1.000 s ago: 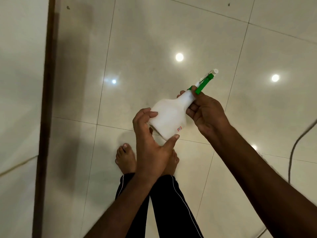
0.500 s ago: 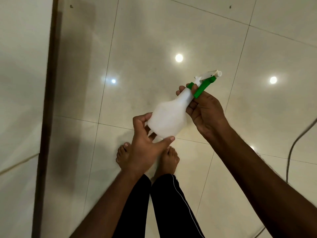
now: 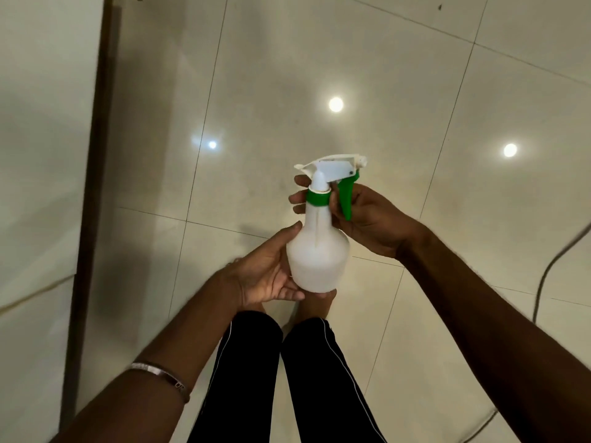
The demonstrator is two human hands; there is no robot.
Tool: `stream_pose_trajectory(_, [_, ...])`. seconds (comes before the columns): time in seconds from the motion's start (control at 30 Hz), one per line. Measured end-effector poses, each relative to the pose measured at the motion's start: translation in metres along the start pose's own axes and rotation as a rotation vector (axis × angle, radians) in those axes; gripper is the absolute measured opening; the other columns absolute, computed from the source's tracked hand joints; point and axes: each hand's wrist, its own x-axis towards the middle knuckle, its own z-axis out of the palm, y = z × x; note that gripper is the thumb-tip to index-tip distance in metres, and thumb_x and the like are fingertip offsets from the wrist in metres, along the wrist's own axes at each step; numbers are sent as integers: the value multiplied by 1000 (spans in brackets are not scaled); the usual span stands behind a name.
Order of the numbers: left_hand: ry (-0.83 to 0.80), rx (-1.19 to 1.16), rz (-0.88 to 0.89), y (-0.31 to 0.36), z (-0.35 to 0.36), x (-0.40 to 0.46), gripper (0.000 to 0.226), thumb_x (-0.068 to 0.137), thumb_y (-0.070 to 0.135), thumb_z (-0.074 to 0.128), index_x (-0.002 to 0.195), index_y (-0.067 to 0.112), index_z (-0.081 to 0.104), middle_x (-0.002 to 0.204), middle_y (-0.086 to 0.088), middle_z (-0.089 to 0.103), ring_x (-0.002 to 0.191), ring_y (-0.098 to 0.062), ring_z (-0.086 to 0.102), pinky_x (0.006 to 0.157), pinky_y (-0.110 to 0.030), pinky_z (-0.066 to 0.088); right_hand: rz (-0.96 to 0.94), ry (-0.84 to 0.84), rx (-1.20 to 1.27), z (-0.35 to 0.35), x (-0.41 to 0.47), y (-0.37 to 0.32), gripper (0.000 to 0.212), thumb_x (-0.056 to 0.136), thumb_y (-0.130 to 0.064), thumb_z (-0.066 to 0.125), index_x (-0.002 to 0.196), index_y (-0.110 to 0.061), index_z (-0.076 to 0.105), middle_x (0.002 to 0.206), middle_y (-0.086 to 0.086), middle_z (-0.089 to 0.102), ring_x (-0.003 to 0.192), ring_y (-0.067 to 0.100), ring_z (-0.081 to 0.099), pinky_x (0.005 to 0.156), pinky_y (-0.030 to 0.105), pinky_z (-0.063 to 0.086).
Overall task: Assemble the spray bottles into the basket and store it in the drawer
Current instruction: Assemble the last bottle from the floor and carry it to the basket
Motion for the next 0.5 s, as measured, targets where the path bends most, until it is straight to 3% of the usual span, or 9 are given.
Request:
stream_pose_trajectory(0.07, [14,-121,105,-6,-2,3,72,76,63,64,131,17,58,127,-22,64,106,-42,67,80,-39,59,9,227,-18,3,-1,8,32,99,-17,54,129,-22,62,133,1,66,125,20,60,107,39,47])
stream_pose_trajectory(0.13, [38,-254,200,-9,-2,2,87,68,51,79,139,13,47,135,-22,58,117,-45,60,98,-48,50,67,574,-82,5,-8,17,23,100,-28,55,121,-32,65,128,-7,68,122,16,61,109,43,46])
stream_pose_trajectory(0.2, [53,-337,294,-9,-2,0,98,61,41,88,143,11,44,141,-21,53,125,-44,55,103,-55,44,173,766,-84,11,-20,27,25,99,-38,57,121,-34,66,124,-8,68,121,18,60,104,44,49])
stream_pose_trajectory(0.3, [90,-380,376,-9,-1,-4,76,80,32,75,145,12,41,145,-17,51,128,-39,54,103,-58,43,274,733,-35,32,-35,35,35,93,-53,60,124,-37,65,125,-11,66,119,16,59,95,41,53])
stream_pose_trajectory(0.37, [116,-359,400,-9,1,-6,59,90,27,63,143,15,42,145,-14,51,128,-36,54,102,-56,46,280,689,25,46,-36,35,31,90,-56,61,116,-42,69,119,-17,70,114,12,62,92,40,55])
stream_pose_trajectory(0.5, [147,-349,404,-8,6,-11,60,84,23,68,139,20,45,139,-12,57,129,-32,55,97,-53,51,226,627,114,60,-27,30,18,95,-44,61,109,-44,72,112,-16,74,98,6,72,80,35,60])
